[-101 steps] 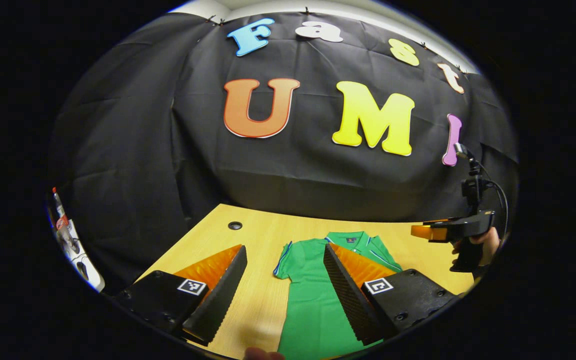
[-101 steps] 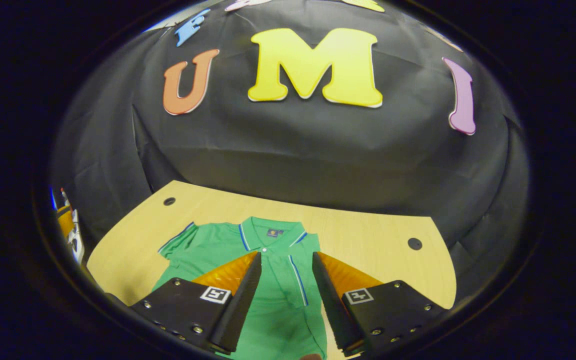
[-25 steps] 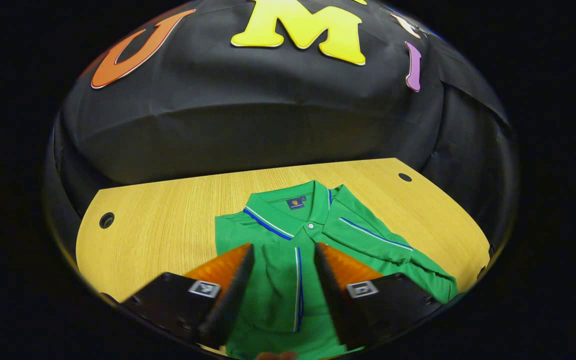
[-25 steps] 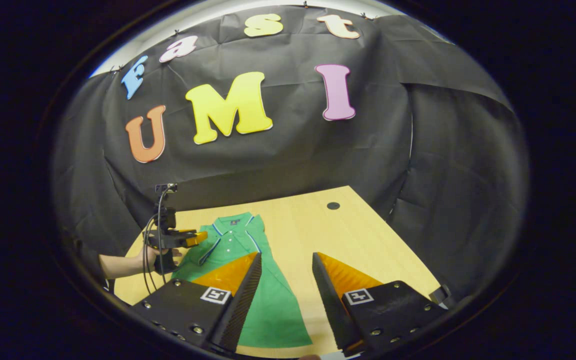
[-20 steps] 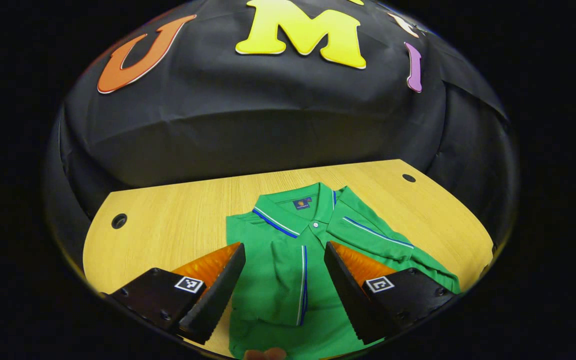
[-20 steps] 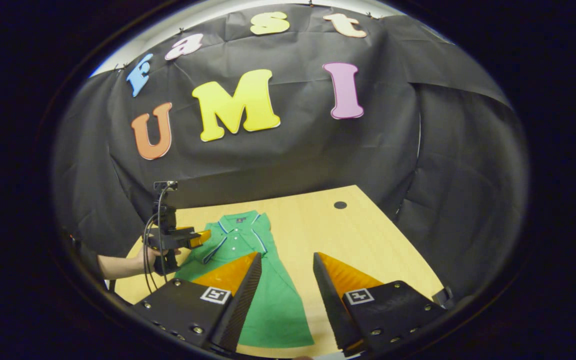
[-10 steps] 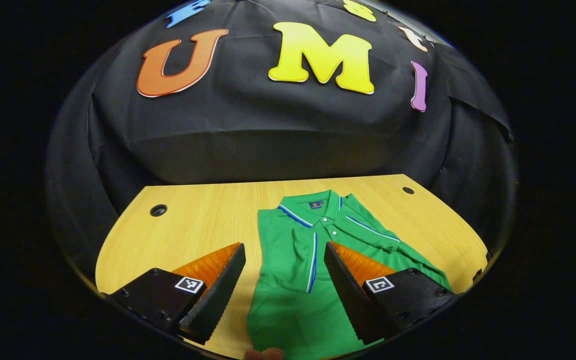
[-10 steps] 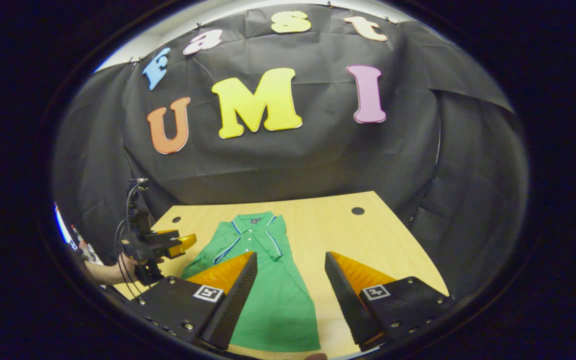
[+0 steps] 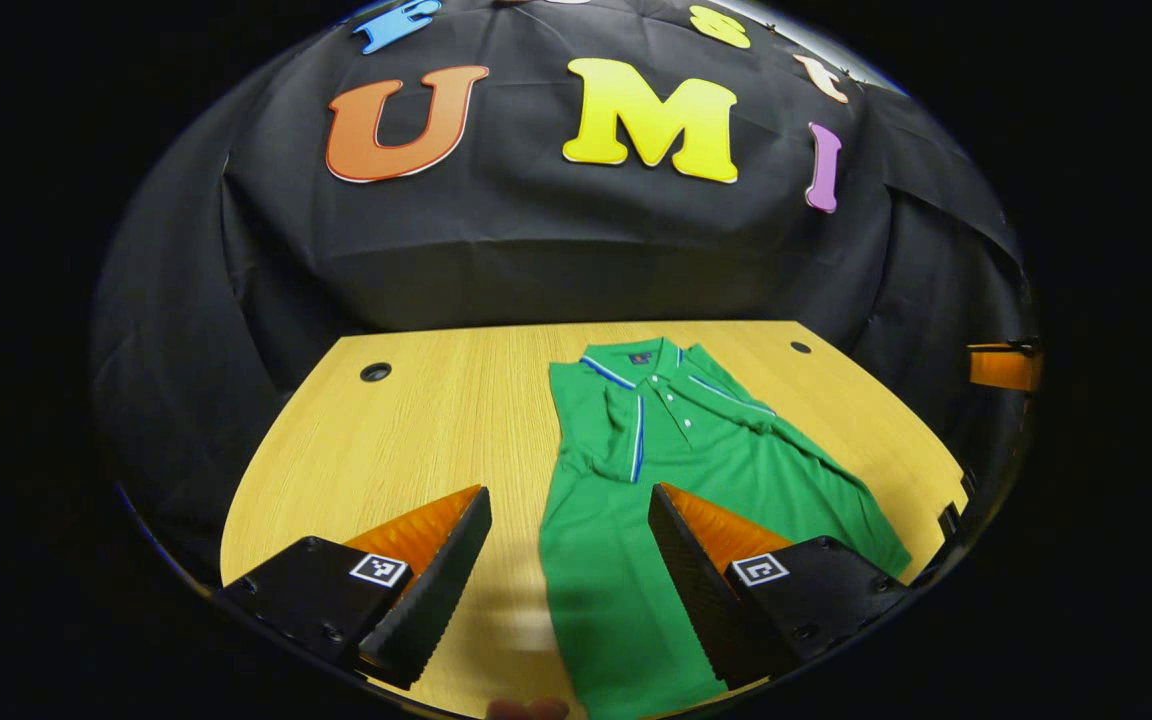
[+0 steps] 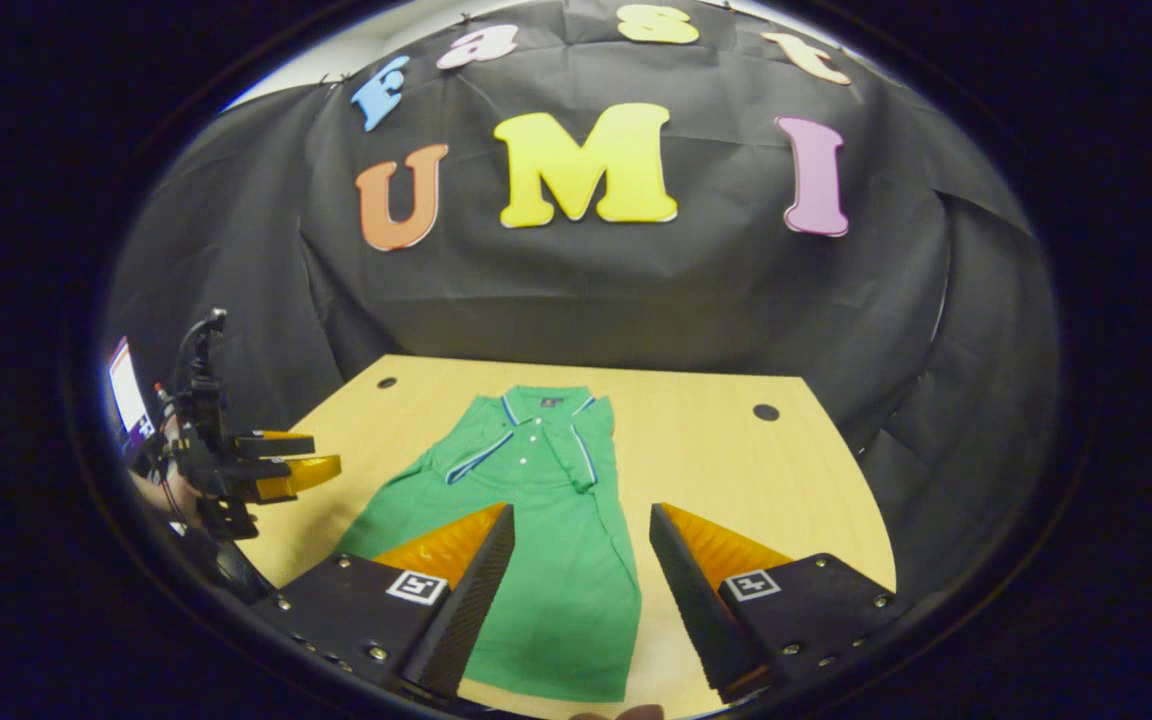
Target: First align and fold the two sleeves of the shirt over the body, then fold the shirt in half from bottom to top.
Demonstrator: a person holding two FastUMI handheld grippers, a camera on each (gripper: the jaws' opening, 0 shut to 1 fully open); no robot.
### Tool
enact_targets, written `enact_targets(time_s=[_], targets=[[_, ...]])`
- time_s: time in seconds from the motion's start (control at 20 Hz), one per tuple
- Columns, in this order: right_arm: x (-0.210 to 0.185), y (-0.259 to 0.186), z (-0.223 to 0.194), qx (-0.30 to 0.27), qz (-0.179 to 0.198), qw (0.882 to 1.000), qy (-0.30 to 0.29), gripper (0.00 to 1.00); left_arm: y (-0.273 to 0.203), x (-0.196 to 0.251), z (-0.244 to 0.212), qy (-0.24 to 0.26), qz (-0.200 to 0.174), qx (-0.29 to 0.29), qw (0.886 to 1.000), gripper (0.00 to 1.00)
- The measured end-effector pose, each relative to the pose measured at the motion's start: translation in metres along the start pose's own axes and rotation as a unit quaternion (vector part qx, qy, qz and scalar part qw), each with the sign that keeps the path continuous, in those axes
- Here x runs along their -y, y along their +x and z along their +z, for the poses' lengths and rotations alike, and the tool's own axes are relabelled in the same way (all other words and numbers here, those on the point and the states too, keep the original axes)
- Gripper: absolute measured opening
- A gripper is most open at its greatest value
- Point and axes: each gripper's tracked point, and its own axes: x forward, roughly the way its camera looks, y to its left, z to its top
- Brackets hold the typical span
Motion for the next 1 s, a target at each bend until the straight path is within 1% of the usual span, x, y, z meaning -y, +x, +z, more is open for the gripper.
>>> enact_targets(time_s=[0.1, 0.2, 0.35, 0.5, 0.7, 0.9, 1.0], targets=[[-0.003, 0.004, -0.026, -0.037, 0.019, 0.999, -0.032, 0.85, -0.019, 0.008, -0.029, 0.000, -0.029, -0.031, 0.999, 1.00], [-0.004, 0.001, -0.059, -0.077, 0.037, 0.995, -0.047, 0.85, -0.033, 0.022, -0.064, 0.001, -0.063, -0.068, 0.996, 1.00], [-0.001, -0.006, -0.110, -0.133, 0.055, 0.987, -0.068, 0.85, -0.050, 0.035, -0.113, 0.028, -0.100, -0.125, 0.987, 1.00], [0.007, -0.017, -0.168, -0.195, 0.061, 0.976, -0.079, 0.85, -0.066, 0.044, -0.150, 0.057, -0.127, -0.168, 0.976, 1.00], [0.012, -0.018, -0.220, -0.257, 0.053, 0.962, -0.072, 0.85, -0.069, 0.044, -0.175, 0.066, -0.128, -0.193, 0.971, 1.00], [0.010, -0.007, -0.241, -0.279, 0.047, 0.954, -0.098, 0.85, -0.067, 0.046, -0.186, 0.083, -0.130, -0.206, 0.966, 1.00], [0.011, -0.004, -0.246, -0.280, 0.038, 0.952, -0.114, 0.85, -0.067, 0.048, -0.194, 0.096, -0.129, -0.215, 0.963, 1.00]])
